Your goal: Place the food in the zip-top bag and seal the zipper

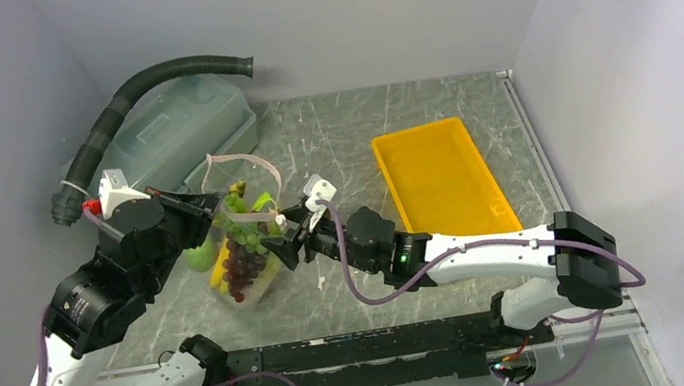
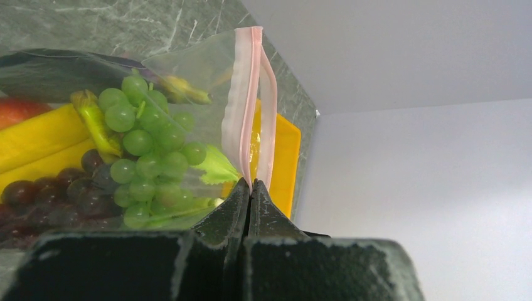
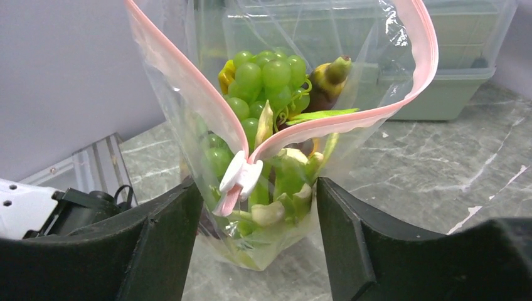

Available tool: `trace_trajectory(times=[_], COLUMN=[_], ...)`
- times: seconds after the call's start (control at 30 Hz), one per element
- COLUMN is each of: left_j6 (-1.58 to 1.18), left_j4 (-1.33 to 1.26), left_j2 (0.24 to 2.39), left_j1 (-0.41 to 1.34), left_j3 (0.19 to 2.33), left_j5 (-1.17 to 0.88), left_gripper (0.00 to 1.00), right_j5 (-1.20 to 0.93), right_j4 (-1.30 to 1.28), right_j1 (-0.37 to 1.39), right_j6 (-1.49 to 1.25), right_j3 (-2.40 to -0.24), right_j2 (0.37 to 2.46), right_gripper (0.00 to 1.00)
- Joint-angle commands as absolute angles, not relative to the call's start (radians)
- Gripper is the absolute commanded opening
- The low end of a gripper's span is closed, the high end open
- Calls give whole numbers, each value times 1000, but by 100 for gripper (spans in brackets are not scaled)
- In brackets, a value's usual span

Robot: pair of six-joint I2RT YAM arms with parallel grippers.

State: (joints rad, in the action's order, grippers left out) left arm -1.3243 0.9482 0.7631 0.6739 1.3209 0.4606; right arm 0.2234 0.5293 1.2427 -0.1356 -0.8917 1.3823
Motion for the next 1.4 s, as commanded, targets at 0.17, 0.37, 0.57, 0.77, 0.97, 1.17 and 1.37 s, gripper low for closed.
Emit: trace_trajectory(times=[0.17, 0.37, 0.57, 0.77, 0.97, 1.17, 1.37], left_j6=[-1353, -1359, -1357, -1304, -1168, -922, -748], left_j4=[821, 821, 834, 836, 800, 678, 675], left_j2=[748, 735, 707, 665, 659, 697, 797], left_j1=[676, 676, 676, 676, 676, 676, 676], left_j3=[1382, 1367, 1346, 1326, 1333, 1364, 1457], left_j5=[483, 479, 474, 468, 428, 262, 57], left_gripper=[0, 0, 0, 22, 57, 65, 67], right_j5=[228, 194, 131, 9, -97, -199, -276], right_j4=[637, 617, 528, 361, 182, 23, -71], right_j1=[1250, 1247, 1237, 1193, 1170, 1164, 1163], right_j6=[-122, -57, 32, 87, 148, 215, 264], right_j3=[-904, -888, -892, -929, -991, -1047, -1066], right_j2=[1377, 1321, 1246, 1157, 1099, 1065, 1023], right_gripper=[37, 3, 0, 0, 0, 0, 0])
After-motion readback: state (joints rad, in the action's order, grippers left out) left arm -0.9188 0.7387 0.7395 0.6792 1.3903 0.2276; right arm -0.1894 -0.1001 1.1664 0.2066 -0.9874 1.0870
